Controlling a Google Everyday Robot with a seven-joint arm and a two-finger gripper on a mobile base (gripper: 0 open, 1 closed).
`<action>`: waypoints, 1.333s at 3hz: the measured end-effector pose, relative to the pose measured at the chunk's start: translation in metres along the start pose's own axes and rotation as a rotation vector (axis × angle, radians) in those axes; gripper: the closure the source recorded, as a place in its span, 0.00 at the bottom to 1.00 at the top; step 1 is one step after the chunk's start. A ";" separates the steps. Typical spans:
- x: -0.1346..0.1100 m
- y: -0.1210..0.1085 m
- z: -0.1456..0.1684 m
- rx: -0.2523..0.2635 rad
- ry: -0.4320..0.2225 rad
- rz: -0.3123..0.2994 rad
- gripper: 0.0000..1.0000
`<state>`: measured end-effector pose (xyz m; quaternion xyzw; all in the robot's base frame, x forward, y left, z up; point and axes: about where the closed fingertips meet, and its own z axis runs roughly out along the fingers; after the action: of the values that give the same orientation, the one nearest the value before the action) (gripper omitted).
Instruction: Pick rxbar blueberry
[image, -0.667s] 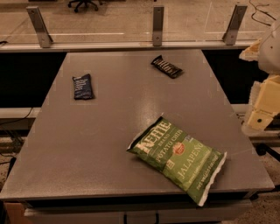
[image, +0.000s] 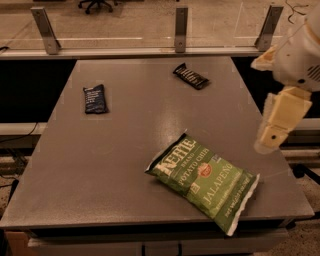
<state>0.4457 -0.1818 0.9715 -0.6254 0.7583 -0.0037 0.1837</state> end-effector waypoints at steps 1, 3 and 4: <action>-0.071 0.002 0.036 -0.064 -0.155 -0.087 0.00; -0.232 0.001 0.080 -0.103 -0.499 -0.221 0.00; -0.232 0.001 0.080 -0.103 -0.499 -0.221 0.00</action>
Offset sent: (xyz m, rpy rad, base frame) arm 0.0613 0.2676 -0.0260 0.4717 -0.0305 0.4360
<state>0.5024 0.0569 0.9605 -0.6944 0.6161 0.1689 0.3313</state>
